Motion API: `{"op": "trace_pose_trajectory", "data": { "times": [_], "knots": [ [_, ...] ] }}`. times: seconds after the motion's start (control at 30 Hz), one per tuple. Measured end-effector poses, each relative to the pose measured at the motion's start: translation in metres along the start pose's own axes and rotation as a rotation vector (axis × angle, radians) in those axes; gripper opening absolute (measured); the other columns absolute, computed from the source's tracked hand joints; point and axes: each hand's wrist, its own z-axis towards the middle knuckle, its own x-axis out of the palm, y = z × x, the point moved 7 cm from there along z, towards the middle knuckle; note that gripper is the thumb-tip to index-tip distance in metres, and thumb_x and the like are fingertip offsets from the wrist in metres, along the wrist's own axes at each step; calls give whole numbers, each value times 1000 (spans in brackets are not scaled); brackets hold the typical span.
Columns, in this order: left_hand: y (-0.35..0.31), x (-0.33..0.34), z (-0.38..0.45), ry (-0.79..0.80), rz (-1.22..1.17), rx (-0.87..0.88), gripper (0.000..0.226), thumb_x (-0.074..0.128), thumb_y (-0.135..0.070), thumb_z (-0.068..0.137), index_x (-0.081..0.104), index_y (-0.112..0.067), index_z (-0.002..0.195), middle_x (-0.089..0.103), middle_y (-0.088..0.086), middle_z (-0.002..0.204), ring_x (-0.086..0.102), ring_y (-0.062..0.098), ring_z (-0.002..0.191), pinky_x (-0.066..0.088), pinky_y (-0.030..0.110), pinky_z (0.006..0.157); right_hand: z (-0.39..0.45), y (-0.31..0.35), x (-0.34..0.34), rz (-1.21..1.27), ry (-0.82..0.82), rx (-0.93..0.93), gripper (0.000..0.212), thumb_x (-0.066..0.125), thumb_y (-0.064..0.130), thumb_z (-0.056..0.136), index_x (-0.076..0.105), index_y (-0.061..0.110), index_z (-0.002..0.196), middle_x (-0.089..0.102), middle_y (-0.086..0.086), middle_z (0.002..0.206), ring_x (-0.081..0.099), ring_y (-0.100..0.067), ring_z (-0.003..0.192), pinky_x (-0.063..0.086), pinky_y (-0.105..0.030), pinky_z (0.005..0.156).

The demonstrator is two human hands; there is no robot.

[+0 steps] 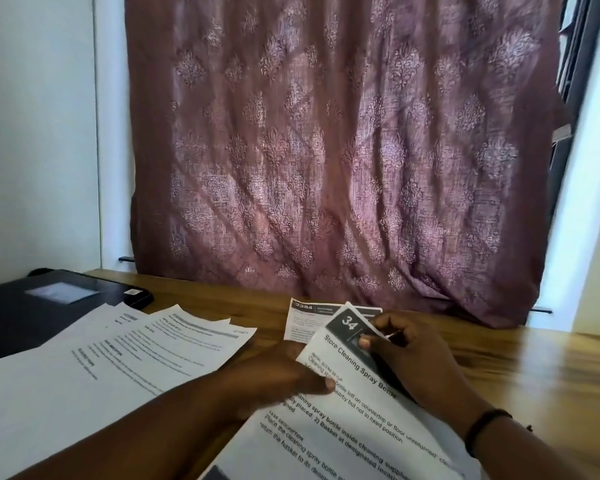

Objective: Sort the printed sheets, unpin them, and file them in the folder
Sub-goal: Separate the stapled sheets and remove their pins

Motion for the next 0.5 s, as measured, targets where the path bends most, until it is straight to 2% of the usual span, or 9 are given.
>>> {"op": "trace_pose_trajectory", "data": {
  "times": [0.1, 0.13, 0.2, 0.27, 0.37, 0.43, 0.5],
  "knots": [
    [6, -8, 4, -5, -8, -29, 38, 78, -14, 75, 69, -19, 111, 72, 1, 110, 69, 23, 101, 51, 43, 95, -1, -3, -5, 105, -56, 57, 14, 79, 11, 77, 71, 19, 84, 69, -1, 66, 61, -11, 57, 45, -23, 55],
    [8, -10, 5, -1, 5, -39, 37, 78, -14, 74, 70, -21, 110, 73, -1, 109, 70, 21, 100, 53, 42, 93, -1, -3, -7, 115, -75, 78, 20, 79, 10, 75, 70, 20, 90, 70, -3, 67, 63, -14, 58, 47, -25, 55],
    [13, -11, 7, 7, 22, -50, 33, 77, -11, 76, 71, -23, 107, 73, -5, 108, 70, 19, 99, 54, 38, 90, -2, 0, -11, 129, -81, 99, 27, 78, 6, 75, 67, 19, 96, 71, -4, 66, 66, -13, 55, 48, -21, 51],
    [15, -11, 8, 4, 20, -30, 36, 79, -15, 72, 71, -23, 107, 72, -3, 110, 69, 22, 101, 52, 44, 95, -3, 0, -16, 133, -101, 104, 23, 78, 7, 76, 65, 16, 92, 73, -2, 67, 67, -11, 55, 48, -20, 50],
    [9, -8, 8, -1, -104, 67, 50, 81, -16, 67, 67, -20, 114, 70, 6, 116, 66, 29, 107, 47, 51, 99, -2, 4, -26, -88, -167, 39, 13, 79, 21, 76, 67, 20, 77, 72, 7, 68, 62, -6, 56, 44, -18, 53],
    [4, -13, 10, -62, -134, 176, 62, 83, -17, 65, 60, -30, 121, 69, 6, 117, 66, 30, 108, 47, 54, 98, -1, 9, -32, -138, -209, -34, 14, 81, 23, 75, 67, 25, 73, 70, 11, 82, 62, 1, 67, 46, -14, 61],
    [-4, -19, 8, -135, -84, 285, 78, 84, -19, 65, 47, -51, 125, 69, 2, 118, 66, 27, 108, 52, 52, 92, 2, 14, -33, -159, -194, -127, 22, 84, 24, 70, 67, 36, 77, 60, 13, 101, 62, -6, 90, 48, -24, 78]
  ]
}}
